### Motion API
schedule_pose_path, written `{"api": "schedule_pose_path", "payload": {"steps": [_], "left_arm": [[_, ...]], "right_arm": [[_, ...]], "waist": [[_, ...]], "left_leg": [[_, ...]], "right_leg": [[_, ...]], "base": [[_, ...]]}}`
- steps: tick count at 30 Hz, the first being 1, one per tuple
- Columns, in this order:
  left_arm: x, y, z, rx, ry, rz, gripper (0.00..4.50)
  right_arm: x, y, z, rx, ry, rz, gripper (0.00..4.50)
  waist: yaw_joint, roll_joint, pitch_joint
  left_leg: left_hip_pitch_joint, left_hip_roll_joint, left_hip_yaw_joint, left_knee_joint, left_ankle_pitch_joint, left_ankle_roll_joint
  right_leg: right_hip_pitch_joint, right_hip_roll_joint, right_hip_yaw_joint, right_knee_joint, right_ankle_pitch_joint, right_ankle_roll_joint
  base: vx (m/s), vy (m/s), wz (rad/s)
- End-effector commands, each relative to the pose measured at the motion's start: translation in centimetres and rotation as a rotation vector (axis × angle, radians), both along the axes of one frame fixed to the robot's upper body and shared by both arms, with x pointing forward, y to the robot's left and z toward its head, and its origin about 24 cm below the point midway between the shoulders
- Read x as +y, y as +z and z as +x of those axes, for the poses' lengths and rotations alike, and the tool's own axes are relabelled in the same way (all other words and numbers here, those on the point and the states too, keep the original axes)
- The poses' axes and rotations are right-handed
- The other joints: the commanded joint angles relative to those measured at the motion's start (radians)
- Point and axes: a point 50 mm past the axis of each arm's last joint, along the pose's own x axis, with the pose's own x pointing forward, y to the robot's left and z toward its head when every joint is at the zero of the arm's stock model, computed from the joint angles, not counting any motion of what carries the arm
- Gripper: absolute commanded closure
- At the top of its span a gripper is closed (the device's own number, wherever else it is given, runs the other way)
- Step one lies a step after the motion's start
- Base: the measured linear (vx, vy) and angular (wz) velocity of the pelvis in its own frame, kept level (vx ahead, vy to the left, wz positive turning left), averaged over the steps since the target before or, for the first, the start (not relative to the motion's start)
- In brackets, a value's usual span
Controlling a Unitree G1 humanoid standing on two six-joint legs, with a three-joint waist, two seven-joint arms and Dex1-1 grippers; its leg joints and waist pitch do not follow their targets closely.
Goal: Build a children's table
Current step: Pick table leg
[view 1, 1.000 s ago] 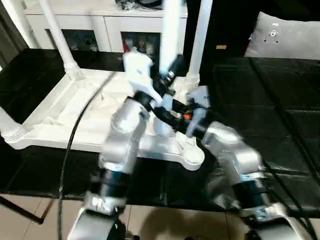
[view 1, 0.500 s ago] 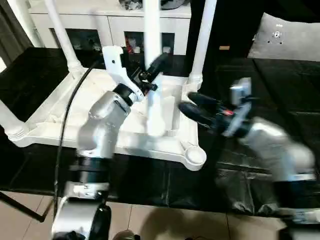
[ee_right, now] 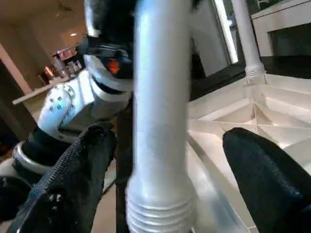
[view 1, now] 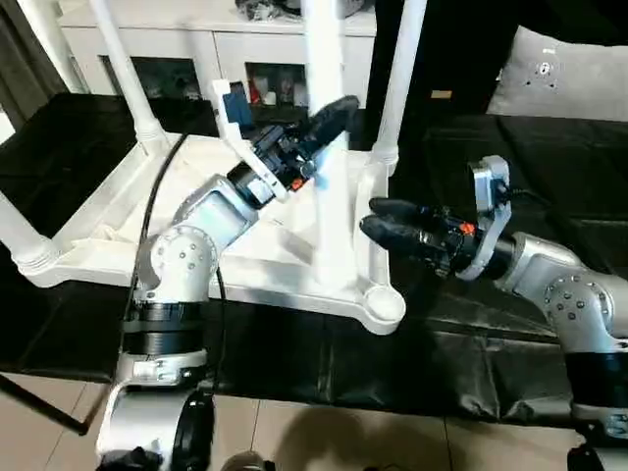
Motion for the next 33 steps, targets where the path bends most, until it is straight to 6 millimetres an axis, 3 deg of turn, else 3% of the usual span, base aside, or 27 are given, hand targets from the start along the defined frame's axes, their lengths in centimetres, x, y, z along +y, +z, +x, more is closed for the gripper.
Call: {"api": "schedule_pose_path", "payload": {"steps": [1, 6, 18, 20, 33], "left_arm": [[-0.8, 0.2, -1.1, -0.091, -0.078, 0.068, 2.71], [-1.9, 0.1, -2.2, -0.197, -0.188, 0.149, 2.71], [-3.5, -0.2, -2.9, -0.262, -0.247, 0.167, 2.71], [-3.7, -0.3, -3.0, -0.266, -0.25, 0.17, 2.71], [-4.5, -0.1, -3.3, -0.262, -0.274, 0.127, 2.71]], "right_arm": [[0.5, 0.8, -0.1, -0.082, 0.041, -0.052, 0.56], [0.7, 0.2, -0.5, -0.097, 0.123, -0.145, 0.56], [1.9, -0.4, -0.7, -0.105, 0.242, -0.138, 0.56], [2.0, -0.6, -0.8, -0.107, 0.254, -0.144, 0.56], [2.4, -1.2, -0.3, -0.116, 0.257, -0.162, 0.56]], "waist": [[0.006, -0.021, -0.077], [0.008, -0.021, -0.075], [0.014, -0.026, -0.077], [0.015, -0.022, -0.077], [0.015, -0.022, -0.077]], "left_leg": [[0.002, 0.044, -0.014, -0.061, -0.041, 0.064], [0.006, 0.046, -0.014, -0.064, -0.065, 0.055], [0.004, 0.047, -0.013, -0.061, -0.06, 0.063], [0.005, 0.048, -0.014, -0.061, -0.056, 0.065], [0.004, 0.047, -0.014, -0.061, -0.063, 0.064]], "right_leg": [[0.066, -0.081, 0.047, -0.073, -0.236, -0.153], [0.066, -0.081, 0.049, -0.077, -0.277, -0.134], [0.067, -0.08, 0.05, -0.074, -0.244, -0.152], [0.066, -0.081, 0.049, -0.071, -0.236, -0.157], [0.067, -0.08, 0.048, -0.072, -0.237, -0.164]], "base": [[0.0, 0.0, 0.0], [0.0, 0.0, 0.0], [0.0, 0.0, 0.0], [0.0, 0.0, 0.0], [0.0, 0.0, 0.0]]}}
